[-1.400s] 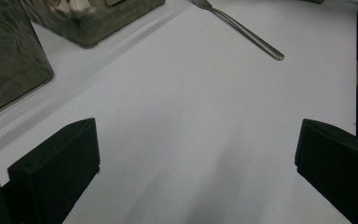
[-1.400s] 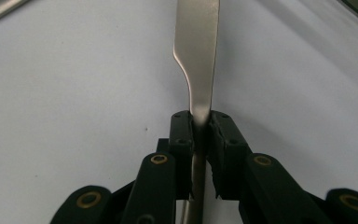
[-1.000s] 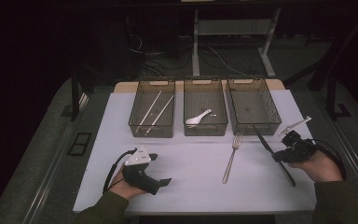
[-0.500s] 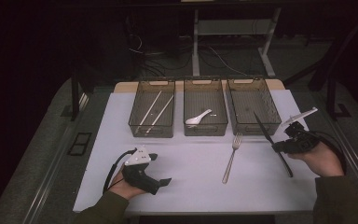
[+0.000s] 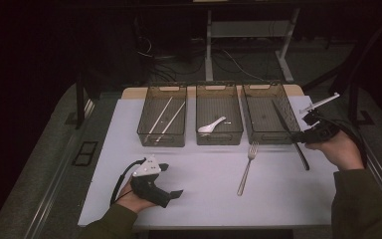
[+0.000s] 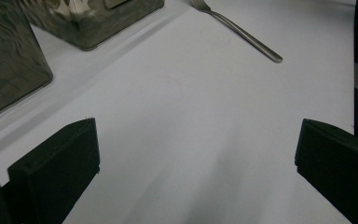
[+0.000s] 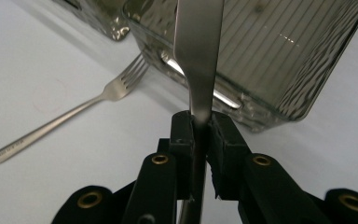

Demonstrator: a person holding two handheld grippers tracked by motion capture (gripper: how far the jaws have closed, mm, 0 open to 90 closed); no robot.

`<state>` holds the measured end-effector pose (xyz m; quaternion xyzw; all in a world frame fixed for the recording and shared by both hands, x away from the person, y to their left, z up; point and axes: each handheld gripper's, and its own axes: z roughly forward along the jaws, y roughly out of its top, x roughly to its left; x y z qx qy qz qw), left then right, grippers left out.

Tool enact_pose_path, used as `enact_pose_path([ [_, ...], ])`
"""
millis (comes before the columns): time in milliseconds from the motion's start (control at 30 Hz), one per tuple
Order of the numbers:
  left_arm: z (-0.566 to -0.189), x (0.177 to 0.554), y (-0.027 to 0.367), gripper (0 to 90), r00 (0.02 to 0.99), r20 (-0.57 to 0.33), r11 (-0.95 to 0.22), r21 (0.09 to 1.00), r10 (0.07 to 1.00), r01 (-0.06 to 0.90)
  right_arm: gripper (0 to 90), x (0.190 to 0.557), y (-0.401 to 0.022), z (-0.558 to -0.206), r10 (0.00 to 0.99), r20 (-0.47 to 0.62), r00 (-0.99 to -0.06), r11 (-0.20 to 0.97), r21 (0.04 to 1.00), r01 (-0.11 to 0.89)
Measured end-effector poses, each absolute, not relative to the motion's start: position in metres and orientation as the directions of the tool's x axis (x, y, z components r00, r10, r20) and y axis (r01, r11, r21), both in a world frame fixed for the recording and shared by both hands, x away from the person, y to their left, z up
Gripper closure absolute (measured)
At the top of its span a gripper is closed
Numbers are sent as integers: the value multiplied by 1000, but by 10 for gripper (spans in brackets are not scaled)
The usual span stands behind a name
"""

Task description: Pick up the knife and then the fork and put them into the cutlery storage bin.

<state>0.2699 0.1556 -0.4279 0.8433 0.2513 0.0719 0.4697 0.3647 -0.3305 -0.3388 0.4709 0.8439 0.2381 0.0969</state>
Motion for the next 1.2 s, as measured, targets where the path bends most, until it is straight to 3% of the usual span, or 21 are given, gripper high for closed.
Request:
enact_pose_path([
  [467, -428, 270, 156, 0, 866, -118, -431, 829, 486, 355, 800, 411, -322, -311, 857, 52, -513, 425, 492, 760],
  [1200, -428, 271, 157, 0, 866, -135, -416, 835, 482, 362, 800, 477, -297, -306, 862, 32, -505, 435, 464, 772],
])
